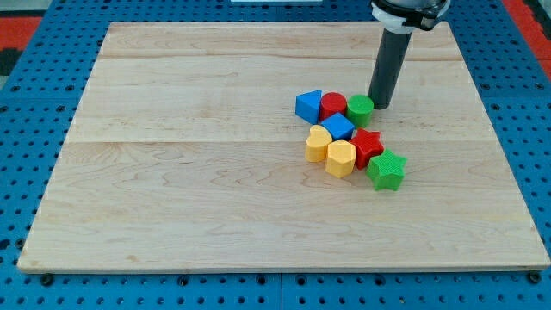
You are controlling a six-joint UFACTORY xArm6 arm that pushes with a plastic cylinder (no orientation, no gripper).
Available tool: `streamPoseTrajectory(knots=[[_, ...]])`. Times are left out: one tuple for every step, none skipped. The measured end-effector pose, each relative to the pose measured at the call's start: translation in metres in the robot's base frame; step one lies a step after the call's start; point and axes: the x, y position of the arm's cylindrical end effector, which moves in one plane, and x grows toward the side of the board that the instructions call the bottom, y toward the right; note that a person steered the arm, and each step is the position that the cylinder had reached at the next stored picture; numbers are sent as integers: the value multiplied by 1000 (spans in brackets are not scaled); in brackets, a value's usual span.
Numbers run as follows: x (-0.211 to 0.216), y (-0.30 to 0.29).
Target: Move the triangle into the cube
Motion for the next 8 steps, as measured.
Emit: streamPoseTrajectory(knots=[[14, 0], [19, 0], [-4, 4], [-55, 3], [-51, -22], [-42, -54], [-42, -90], [-26, -101]])
